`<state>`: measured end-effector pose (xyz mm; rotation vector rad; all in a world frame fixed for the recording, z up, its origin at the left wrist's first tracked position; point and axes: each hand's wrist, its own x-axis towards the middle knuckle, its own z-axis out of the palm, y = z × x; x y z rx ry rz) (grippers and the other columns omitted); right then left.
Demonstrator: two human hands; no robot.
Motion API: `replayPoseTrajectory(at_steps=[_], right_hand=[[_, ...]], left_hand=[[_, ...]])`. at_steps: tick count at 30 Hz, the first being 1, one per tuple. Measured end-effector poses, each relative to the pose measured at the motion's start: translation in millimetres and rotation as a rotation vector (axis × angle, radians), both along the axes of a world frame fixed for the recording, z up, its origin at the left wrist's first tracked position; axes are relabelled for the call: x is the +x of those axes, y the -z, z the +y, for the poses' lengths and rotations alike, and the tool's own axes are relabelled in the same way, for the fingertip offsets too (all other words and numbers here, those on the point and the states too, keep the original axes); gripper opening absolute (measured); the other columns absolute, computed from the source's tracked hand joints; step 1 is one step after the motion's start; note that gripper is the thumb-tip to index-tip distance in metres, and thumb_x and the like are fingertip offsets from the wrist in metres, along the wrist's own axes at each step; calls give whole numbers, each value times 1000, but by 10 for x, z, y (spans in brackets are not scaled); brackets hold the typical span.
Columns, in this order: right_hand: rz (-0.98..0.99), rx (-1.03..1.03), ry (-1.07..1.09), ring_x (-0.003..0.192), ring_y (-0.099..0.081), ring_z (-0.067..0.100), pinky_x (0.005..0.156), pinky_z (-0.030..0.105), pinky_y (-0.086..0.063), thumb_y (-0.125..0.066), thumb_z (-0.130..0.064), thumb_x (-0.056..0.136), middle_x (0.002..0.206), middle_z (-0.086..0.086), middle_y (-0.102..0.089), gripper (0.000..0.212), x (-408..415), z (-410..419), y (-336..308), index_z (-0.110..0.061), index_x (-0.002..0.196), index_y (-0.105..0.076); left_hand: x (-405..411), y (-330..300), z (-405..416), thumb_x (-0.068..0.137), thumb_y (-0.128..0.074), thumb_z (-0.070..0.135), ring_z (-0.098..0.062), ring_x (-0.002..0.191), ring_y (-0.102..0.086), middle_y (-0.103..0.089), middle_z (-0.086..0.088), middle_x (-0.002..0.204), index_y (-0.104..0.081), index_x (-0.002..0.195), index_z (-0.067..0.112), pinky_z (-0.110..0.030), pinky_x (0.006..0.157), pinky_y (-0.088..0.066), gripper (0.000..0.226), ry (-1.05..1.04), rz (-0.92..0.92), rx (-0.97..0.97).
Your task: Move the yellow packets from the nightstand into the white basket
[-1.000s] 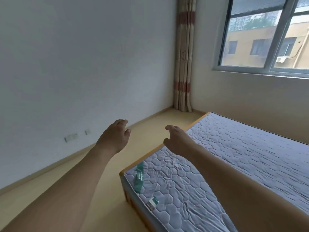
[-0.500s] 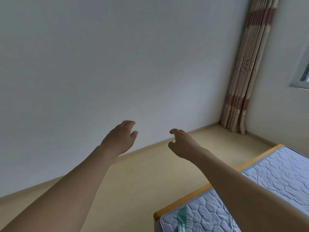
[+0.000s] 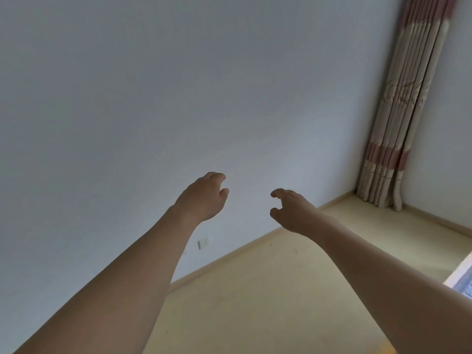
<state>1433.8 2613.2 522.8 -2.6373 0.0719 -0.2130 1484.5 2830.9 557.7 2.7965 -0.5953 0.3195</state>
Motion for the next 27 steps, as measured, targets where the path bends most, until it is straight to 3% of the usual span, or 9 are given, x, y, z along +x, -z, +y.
replayPoseTrajectory(at_steps=[8,14,27], right_hand=[[-4,7,44,121,-49,16,85,26,-39,-47,-23,93,144,0,-43,52,1828,-318,199,-19,145,-38],[-28,30,113,127,-45,18,90,24,-35,-47,-22,94,143,2,-45,53,3131,-905,56,-17,146,-37],[-19,6,364,126,-46,21,91,27,-39,-47,-19,93,144,4,-44,54,5393,-2517,88,-15,146,-37]], left_hand=[[1854,217,-422,103,-36,33,-20,134,-42,-33,4,155,-36,146,17,-34,103,-36,46,97,3,20],[3274,-63,-1015,103,-36,34,-19,137,-39,-30,6,156,-34,148,19,-33,105,-34,47,162,-24,59],[6063,78,-2953,103,-37,32,-20,136,-39,-32,3,155,-34,148,16,-33,105,-34,48,400,-29,68]])
